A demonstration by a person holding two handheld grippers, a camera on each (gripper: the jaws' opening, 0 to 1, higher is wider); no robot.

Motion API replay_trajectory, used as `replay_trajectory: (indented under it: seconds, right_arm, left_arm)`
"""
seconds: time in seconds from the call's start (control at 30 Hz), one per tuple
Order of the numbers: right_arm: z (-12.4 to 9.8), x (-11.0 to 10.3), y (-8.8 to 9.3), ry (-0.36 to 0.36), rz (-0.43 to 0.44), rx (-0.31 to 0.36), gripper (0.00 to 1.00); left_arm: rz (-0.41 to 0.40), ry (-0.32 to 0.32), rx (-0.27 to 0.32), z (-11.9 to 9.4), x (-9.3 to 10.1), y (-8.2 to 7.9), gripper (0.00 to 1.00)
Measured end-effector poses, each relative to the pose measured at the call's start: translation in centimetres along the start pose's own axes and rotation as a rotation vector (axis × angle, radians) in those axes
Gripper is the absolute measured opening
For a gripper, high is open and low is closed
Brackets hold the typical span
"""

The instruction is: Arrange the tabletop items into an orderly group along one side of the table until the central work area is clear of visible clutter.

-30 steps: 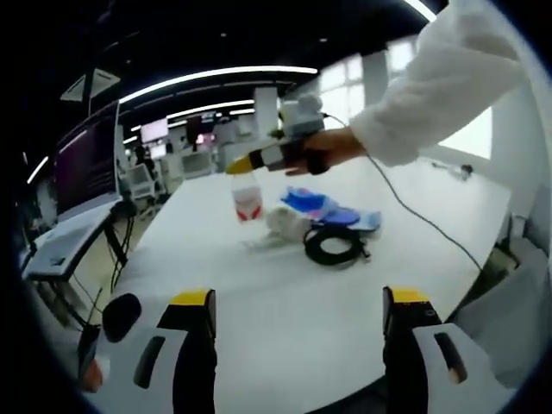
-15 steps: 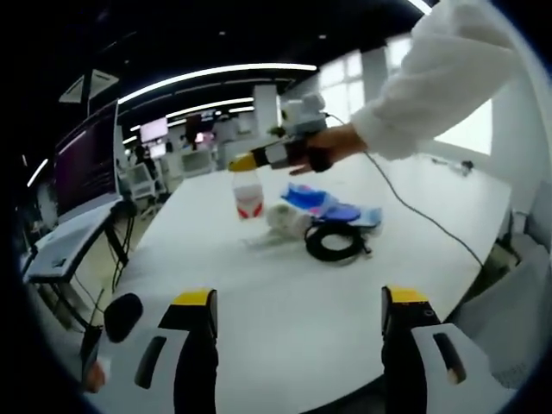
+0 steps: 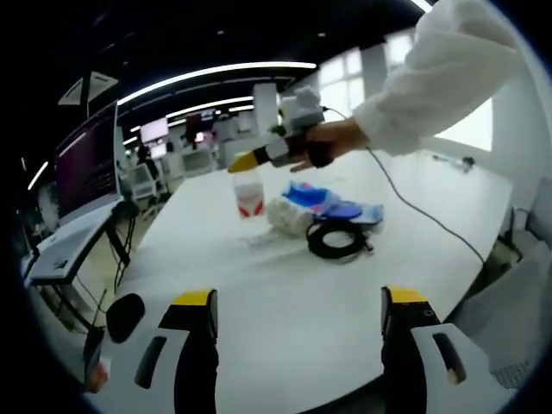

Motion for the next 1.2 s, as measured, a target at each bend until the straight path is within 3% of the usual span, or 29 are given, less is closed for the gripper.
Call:
replay_trajectory:
  seconds: [0.13, 0.9, 1.2]
  right_arm:
    - [-0.6, -0.3, 0.4, 0.02, 0.047, -0.095, 0.7]
    - [-7.0, -2.0, 2.0, 0.114, 0.073, -0.092, 0.71]
    - [-8.0, -1.9, 2.1, 0.128, 0.069, -0.091, 0.71]
  left_arm:
    - [0.002, 0.001, -0.003, 0.0, 0.0, 0.0, 0.74]
    - [0.017, 0.034, -0.045, 0.2, 0.4, 0.3, 0.7]
    - [0.02, 0.036, -0.045, 0.2, 0.5, 0.2, 0.71]
Point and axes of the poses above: the point that each gripper's makers call its tool centre point, and the gripper's own axes: z roughly forward along the fingers, x roughly to its right, y roughly out of its underside, the point moved 10 cm from there along -z, roughly backward along the fingers, and after that the axes turned 3 degrees about y, right-handed, at the moved point
